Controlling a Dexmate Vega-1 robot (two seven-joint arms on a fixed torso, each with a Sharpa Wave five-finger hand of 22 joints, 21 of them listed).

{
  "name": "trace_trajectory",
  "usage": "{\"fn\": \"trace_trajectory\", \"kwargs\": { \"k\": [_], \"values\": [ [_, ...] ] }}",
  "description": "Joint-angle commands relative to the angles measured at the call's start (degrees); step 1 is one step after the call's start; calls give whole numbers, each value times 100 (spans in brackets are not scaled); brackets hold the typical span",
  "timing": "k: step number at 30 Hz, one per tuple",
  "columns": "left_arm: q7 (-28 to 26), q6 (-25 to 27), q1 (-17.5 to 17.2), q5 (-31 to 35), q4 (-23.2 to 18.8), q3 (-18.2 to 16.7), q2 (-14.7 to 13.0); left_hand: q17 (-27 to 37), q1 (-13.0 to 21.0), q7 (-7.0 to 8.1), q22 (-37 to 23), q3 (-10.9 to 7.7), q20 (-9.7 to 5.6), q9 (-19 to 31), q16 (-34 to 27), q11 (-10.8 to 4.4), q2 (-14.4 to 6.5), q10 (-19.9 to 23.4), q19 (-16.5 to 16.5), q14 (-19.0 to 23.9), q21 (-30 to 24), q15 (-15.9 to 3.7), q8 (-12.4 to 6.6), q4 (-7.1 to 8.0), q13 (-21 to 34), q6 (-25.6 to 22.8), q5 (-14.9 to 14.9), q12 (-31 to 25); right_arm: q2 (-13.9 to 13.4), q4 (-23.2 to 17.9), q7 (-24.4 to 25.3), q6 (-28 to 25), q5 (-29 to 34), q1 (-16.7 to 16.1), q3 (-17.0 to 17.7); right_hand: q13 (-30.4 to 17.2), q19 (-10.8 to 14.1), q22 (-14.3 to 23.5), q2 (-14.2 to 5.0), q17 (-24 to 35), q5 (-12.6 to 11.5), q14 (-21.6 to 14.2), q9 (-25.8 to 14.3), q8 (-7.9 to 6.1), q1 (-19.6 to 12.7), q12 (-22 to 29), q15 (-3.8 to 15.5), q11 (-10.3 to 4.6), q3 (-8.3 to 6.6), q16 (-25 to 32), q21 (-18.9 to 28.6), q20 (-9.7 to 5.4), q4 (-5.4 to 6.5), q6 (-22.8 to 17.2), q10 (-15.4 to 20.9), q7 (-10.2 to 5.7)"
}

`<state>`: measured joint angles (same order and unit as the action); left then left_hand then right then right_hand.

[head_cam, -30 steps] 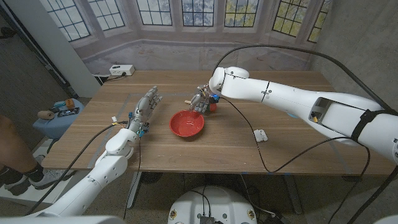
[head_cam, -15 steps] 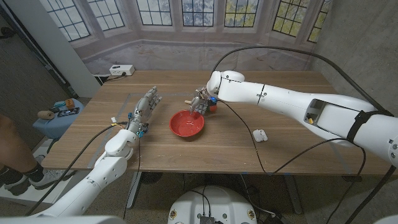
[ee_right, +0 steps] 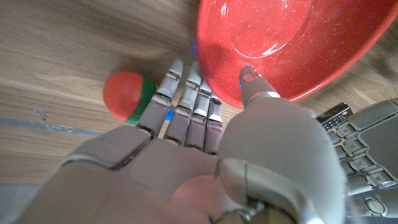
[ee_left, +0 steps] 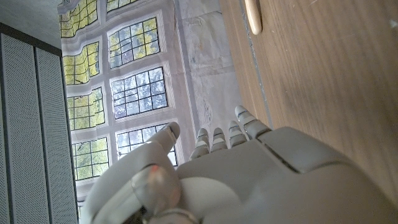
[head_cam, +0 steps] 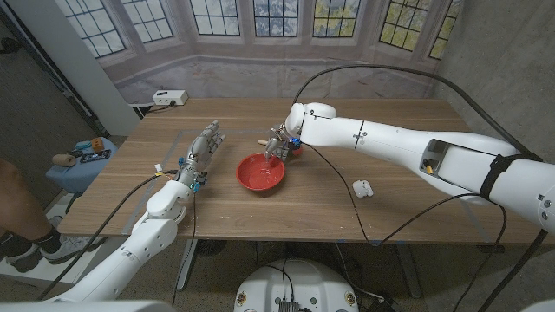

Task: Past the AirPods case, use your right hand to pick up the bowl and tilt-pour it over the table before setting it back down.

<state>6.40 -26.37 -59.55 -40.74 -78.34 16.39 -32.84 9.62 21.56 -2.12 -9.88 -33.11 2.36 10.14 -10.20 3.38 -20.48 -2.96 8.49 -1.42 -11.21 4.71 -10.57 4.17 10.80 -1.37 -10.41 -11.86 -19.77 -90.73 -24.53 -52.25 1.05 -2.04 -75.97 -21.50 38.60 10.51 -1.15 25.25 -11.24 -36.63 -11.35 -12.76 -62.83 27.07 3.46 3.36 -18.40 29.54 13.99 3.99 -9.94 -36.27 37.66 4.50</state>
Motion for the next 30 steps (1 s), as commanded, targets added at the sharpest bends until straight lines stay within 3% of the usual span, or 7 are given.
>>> {"fn": "trace_trajectory", "kwargs": {
  "k": [1, 5, 9, 15, 30],
  "values": [
    [20, -35, -1, -18, 45, -9, 25, 10, -1338, 0, -8, -20, 5, 9, -8, -5, 1385, 34, 54, 30, -3, 6, -28, -45, 9, -49, -27, -18, 54, 6, 194, -26, 170, -63, -79, -87, 157, 13, 3, 38, -37, -185, -24, -56, -125, 140, 104, -51, 2, 67, 54, -40, 10, -201, 153, -14],
    [-3, -34, -31, -25, 29, -22, 20, 10, -1333, -3, -8, -24, 4, 9, -7, -2, 1383, 35, 57, 32, -4, 11, -28, -54, 9, -53, -26, -17, 55, 9, 279, 0, 225, -124, -83, -143, 217, 15, 9, 56, -39, -303, -32, -86, -168, 250, 147, -109, 0, 100, 74, -96, 16, -342, 287, -65],
    [-33, -45, -69, -35, 4, -43, 19, 10, -1326, 3, -8, -28, 13, 10, -6, -7, 1379, 39, 58, 34, -3, 6, -30, -65, 10, -64, -24, -17, 58, 29, 332, 27, 274, -173, -90, -225, 268, 17, 30, 60, -44, -378, -41, -80, -227, 376, 205, -303, -9, 88, 89, -143, 19, -425, 397, -103],
    [-80, -44, -128, -46, -42, -68, 12, 10, -1319, 9, -9, -33, 13, 10, -8, -5, 1376, 57, 62, 44, -4, 10, -30, -79, 10, -74, -21, -22, 44, 15, 418, 78, 351, -257, -84, -304, 367, 20, 50, 73, -46, -533, -49, -112, -276, 504, 291, -382, -12, 114, 124, -217, 21, -601, 521, -184],
    [-130, -48, -172, -25, -91, -73, 16, 10, -1303, 17, -10, -45, 20, 13, -11, -14, 1368, 89, 85, 72, -11, 8, -33, -113, 11, -109, -14, -27, -49, -164, 794, 101, 674, -518, -41, -620, 779, 40, 56, 204, -33, -1137, -106, -268, -532, 1051, 710, -818, -26, 290, 294, -490, 21, -1293, 1145, -472]
  ]
}}
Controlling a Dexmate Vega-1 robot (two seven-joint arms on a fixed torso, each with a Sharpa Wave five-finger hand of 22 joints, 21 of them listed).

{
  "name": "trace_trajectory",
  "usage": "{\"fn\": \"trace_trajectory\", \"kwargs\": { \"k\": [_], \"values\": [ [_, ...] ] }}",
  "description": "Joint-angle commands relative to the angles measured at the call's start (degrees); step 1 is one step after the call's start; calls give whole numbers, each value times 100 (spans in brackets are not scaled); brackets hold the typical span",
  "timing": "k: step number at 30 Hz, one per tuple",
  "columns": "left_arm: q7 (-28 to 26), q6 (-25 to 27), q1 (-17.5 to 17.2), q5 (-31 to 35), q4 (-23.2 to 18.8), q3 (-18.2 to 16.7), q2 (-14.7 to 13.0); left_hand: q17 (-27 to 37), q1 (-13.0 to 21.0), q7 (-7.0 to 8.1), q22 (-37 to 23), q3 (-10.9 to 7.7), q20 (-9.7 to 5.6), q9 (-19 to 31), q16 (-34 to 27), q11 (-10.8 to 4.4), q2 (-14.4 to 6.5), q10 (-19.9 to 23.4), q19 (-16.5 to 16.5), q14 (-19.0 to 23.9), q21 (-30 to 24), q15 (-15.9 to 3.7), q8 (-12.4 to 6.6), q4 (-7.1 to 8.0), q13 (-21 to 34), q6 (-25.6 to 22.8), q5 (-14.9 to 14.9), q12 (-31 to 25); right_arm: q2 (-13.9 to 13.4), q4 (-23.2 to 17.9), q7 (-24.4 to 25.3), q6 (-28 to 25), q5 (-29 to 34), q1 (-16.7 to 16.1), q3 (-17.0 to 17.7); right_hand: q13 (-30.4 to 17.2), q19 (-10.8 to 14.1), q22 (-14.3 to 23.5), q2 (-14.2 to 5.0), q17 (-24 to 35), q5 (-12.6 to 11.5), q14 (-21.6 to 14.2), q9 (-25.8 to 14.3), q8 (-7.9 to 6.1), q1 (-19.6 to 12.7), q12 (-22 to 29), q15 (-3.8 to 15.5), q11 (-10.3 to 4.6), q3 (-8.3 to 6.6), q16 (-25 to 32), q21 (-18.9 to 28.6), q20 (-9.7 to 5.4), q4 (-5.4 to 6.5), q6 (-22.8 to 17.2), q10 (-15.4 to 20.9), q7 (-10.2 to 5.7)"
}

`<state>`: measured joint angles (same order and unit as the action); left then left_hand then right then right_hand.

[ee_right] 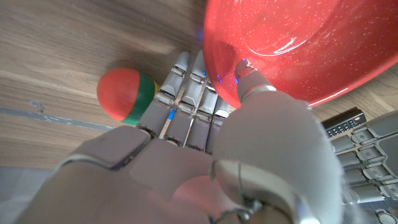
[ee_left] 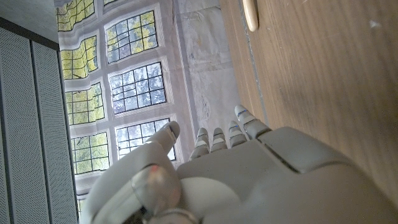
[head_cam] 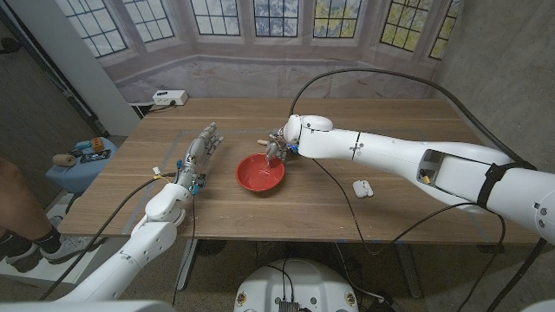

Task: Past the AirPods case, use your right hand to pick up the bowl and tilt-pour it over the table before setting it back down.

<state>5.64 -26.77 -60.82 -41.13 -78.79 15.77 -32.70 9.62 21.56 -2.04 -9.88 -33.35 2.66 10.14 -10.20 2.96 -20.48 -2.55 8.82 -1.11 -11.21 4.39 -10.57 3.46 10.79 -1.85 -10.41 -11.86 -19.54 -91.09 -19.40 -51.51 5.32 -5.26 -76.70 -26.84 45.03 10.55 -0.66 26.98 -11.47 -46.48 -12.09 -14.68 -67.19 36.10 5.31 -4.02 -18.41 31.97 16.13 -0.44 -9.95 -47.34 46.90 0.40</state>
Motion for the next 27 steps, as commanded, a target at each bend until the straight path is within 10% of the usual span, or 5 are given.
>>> {"fn": "trace_trajectory", "kwargs": {
  "k": [1, 27],
  "values": [
    [-57, -9, -47, 16, -48, -10, 3, 10, -1302, 10, -11, -23, -10, 13, -10, 30, 1368, 49, 53, 40, -11, 38, -34, -43, 12, -64, -14, -27, -97, -141, 275, 83, 281, -195, 8, -104, 144, 38, 9, 43, -9, -213, -38, -81, -103, 170, 542, -121, -20, 72, 85, -59, 26, -213, 235, -78],
    [-144, 88, -34, 72, -124, 47, 15, 12, -1279, 30, -13, -43, 5, 16, -10, 35, 1350, 81, 52, 65, -7, 56, -26, -89, 14, -75, -5, -30, -337, -531, 831, 111, 848, -712, 281, 40, 707, 58, 29, 150, 43, -1388, -71, -458, -314, 559, 818, -415, -52, 68, 411, -656, 62, -1519, 1357, -410]
  ]
}}
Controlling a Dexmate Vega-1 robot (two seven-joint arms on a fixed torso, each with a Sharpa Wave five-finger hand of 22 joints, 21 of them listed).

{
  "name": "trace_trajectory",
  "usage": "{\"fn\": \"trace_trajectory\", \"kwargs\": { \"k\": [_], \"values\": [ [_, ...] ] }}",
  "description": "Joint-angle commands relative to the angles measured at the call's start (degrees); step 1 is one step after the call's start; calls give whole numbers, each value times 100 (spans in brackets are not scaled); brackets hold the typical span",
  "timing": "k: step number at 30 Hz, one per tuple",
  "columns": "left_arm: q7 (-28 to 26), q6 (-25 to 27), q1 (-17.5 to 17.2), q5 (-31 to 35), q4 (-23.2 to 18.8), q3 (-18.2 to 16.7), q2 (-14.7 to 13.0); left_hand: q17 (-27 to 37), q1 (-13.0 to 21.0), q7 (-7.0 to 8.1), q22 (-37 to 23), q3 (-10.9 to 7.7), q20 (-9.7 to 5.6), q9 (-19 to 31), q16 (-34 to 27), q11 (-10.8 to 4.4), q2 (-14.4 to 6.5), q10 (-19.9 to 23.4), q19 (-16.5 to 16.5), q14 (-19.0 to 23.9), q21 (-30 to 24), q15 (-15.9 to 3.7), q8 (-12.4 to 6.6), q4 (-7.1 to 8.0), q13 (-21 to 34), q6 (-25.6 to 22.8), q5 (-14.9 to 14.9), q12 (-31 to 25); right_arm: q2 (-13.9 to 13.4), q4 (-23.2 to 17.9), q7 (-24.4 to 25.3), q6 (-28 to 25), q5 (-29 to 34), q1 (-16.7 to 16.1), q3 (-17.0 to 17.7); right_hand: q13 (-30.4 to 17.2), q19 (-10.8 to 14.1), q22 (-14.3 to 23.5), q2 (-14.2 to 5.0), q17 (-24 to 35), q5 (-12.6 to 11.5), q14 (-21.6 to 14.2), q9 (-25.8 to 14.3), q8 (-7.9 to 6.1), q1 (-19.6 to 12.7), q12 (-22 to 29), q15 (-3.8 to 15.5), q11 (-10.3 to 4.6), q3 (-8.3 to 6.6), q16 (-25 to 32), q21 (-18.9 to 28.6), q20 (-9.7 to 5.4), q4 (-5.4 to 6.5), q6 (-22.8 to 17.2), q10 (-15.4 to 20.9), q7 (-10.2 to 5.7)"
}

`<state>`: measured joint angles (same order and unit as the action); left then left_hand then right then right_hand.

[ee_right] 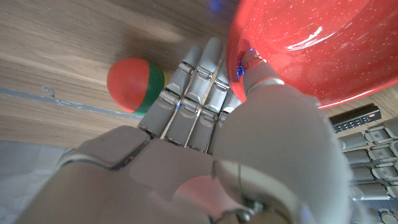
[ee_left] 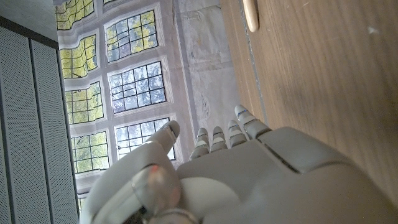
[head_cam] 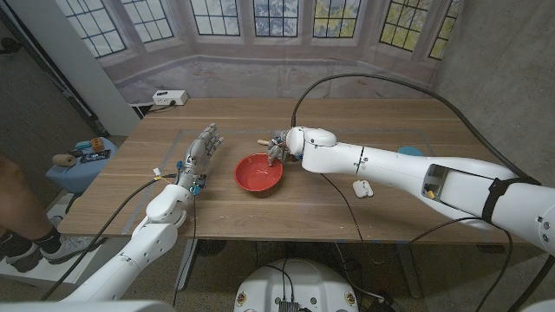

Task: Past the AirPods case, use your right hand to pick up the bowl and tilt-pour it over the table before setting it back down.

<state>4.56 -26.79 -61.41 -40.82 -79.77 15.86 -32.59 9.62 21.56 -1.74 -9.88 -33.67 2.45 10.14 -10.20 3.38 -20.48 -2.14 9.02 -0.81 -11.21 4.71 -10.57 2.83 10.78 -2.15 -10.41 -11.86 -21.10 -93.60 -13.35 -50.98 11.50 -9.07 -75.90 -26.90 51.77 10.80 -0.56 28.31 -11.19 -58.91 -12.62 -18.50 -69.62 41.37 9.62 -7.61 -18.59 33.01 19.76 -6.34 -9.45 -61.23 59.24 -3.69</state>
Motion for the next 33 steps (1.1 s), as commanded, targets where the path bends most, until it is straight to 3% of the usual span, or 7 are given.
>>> {"fn": "trace_trajectory", "kwargs": {
  "k": [1, 16, 33],
  "values": [
    [-37, 93, 30, 47, -26, 42, 6, 11, -1278, -1, -12, -12, 28, 16, -10, -4, 1349, 39, 35, 35, -7, 24, -26, -27, 14, -46, -5, -29, -193, -299, 227, 64, 246, -342, 210, 71, 47, 33, 23, 18, 17, -188, -16, -85, -73, 26, 387, -56, -34, -51, 61, -77, 14, -166, 153, -18],
    [-2, 143, 50, 40, -44, 77, -5, 11, -1261, 1, -13, -24, 28, 18, -6, -7, 1342, 56, 35, 42, -6, 22, -24, -57, 15, -54, 1, -30, -429, -839, 309, -48, 370, -623, 473, 91, 52, 38, 49, 28, 24, -347, -2, -84, -89, 27, 395, -71, -31, -141, 105, -113, 18, -245, 228, -30],
    [8, 121, -2, 35, -75, 71, -22, 10, -1236, 6, -13, -39, 42, 19, -2, -5, 1338, 59, 33, 46, -4, 23, -19, -99, 16, -55, 7, -25, -533, -1157, 376, -134, 463, -751, 590, 81, 24, 43, 63, 60, 27, -386, 5, -55, -100, 11, 394, -39, -19, -266, 143, -113, 27, -260, 223, -31]
  ]
}}
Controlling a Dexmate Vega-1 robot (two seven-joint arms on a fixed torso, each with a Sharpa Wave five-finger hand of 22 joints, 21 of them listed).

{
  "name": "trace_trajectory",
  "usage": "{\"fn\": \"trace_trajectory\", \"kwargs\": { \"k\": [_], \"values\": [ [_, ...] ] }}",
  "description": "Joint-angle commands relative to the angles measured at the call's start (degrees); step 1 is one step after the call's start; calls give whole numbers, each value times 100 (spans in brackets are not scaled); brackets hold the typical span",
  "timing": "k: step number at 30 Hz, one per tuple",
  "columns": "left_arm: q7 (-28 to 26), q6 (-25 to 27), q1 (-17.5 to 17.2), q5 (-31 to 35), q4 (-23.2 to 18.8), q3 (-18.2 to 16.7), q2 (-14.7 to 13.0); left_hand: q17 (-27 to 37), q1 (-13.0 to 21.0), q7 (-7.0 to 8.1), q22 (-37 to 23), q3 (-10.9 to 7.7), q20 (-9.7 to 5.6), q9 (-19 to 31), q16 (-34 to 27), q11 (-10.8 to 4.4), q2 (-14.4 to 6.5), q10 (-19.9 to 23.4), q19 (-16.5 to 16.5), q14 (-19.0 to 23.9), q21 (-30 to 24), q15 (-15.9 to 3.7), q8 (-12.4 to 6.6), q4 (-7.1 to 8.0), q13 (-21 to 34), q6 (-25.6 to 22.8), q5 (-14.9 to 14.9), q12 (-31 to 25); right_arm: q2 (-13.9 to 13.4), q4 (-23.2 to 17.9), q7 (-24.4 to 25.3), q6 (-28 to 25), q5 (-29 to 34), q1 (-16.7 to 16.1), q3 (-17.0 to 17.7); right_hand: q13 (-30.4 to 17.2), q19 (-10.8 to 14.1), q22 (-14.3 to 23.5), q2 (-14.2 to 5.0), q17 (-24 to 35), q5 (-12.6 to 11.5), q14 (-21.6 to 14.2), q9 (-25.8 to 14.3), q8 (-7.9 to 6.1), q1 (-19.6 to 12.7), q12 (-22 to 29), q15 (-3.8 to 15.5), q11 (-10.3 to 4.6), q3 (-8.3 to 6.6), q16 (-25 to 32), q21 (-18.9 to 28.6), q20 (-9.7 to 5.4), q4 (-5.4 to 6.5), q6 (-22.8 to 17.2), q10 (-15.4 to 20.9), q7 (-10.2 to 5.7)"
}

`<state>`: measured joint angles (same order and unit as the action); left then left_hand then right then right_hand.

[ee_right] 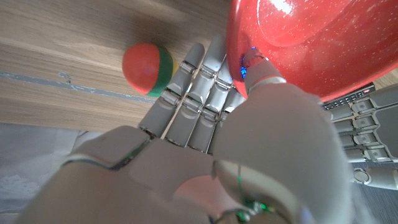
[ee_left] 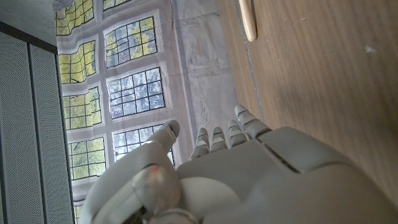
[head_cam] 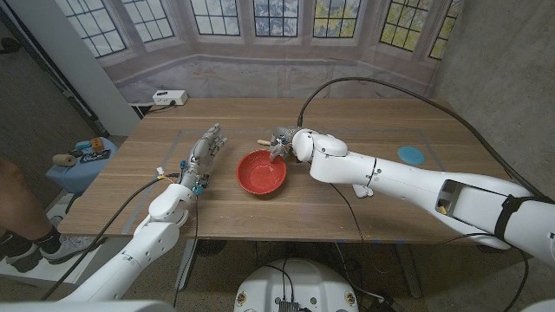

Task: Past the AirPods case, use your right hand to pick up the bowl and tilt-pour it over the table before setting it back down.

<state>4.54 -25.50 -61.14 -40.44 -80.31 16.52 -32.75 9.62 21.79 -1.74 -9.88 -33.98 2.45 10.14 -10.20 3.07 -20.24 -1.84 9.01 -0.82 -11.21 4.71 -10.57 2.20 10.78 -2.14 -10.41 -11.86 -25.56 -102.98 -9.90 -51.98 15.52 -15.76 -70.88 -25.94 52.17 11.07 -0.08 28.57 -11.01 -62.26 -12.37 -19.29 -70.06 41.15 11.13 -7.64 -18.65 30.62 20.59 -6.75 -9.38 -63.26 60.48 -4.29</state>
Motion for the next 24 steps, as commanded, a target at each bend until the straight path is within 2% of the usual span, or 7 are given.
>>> {"fn": "trace_trajectory", "kwargs": {
  "k": [1, 10, 24],
  "values": [
    [5, -12, -30, -1, -22, 6, -3, 10, -1257, 6, -13, -10, 40, 19, -2, 33, 1314, 27, 34, 46, -4, 23, -19, -41, 17, -57, 7, -23, -66, -232, 60, -100, 63, -103, 116, -19, -22, 16, 11, 37, 8, -54, -20, 28, -59, 31, 245, -43, -15, -32, 60, -73, 21, -52, 91, 30],
    [-38, 6, -13, 31, -51, 32, 18, 10, -1246, 4, -14, -16, 42, 20, 0, 25, 1311, 30, 34, 48, -3, 20, -15, -61, 17, -51, 10, -21, -198, -386, 220, 45, 141, -195, 250, -40, -38, 19, -1, 72, 9, -89, -20, 45, -61, 32, 242, -23, -5, -57, 76, -76, 31, -47, 85, 27],
    [-22, 40, 52, 46, -28, 49, 9, 9, -1223, 5, -14, -31, 41, 21, 1, 24, 1301, 29, 32, 51, -2, 29, -13, -95, 18, -51, 13, -17, -137, -323, 351, 222, 236, -266, 410, -44, -45, 22, -7, 125, 14, -118, -20, 58, -70, 27, 237, -38, 11, -117, 112, -81, 36, -74, 105, 27]
  ]
}}
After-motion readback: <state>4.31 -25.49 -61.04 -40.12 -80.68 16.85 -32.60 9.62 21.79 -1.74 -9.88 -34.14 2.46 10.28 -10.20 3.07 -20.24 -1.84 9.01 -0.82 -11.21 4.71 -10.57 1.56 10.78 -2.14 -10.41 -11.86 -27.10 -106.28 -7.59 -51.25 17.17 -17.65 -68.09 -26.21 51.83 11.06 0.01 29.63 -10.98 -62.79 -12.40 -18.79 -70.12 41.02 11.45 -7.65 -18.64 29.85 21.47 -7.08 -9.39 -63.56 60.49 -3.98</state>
